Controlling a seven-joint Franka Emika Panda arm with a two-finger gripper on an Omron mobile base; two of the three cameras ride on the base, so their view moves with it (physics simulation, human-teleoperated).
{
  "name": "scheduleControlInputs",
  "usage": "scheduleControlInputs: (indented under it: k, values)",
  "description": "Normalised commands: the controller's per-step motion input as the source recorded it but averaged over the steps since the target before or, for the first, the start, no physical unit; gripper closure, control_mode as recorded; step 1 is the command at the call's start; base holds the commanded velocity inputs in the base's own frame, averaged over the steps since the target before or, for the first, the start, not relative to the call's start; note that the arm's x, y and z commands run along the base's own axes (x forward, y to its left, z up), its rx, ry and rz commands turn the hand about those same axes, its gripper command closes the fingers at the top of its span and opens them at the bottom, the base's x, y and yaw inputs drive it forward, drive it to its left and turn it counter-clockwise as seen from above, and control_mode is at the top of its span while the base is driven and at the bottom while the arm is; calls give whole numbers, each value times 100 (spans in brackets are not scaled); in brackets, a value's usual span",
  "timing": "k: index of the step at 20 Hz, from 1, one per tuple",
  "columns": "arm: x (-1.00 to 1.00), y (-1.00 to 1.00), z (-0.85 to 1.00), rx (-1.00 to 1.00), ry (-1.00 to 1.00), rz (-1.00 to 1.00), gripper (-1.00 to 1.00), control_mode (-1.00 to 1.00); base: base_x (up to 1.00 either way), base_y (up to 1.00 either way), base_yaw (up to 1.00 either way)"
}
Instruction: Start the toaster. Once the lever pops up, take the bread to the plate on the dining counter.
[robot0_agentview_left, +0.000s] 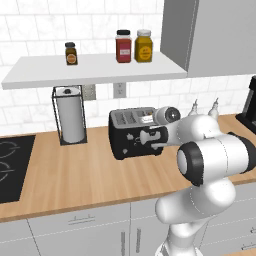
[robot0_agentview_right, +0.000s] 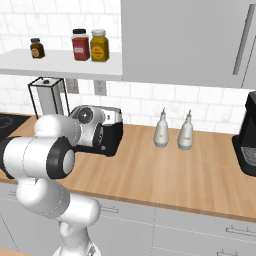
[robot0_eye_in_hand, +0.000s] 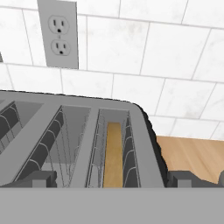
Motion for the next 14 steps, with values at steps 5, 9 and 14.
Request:
scheduleControlInputs:
  k: [5, 9, 14]
  values:
    - [0, 0, 0, 0, 0, 0, -100, -100, 0, 0, 0]
    - [0, 0, 0, 0, 0, 0, -100, -100, 0, 0, 0]
    - [0, 0, 0, 0, 0, 0, -100, -100, 0, 0, 0]
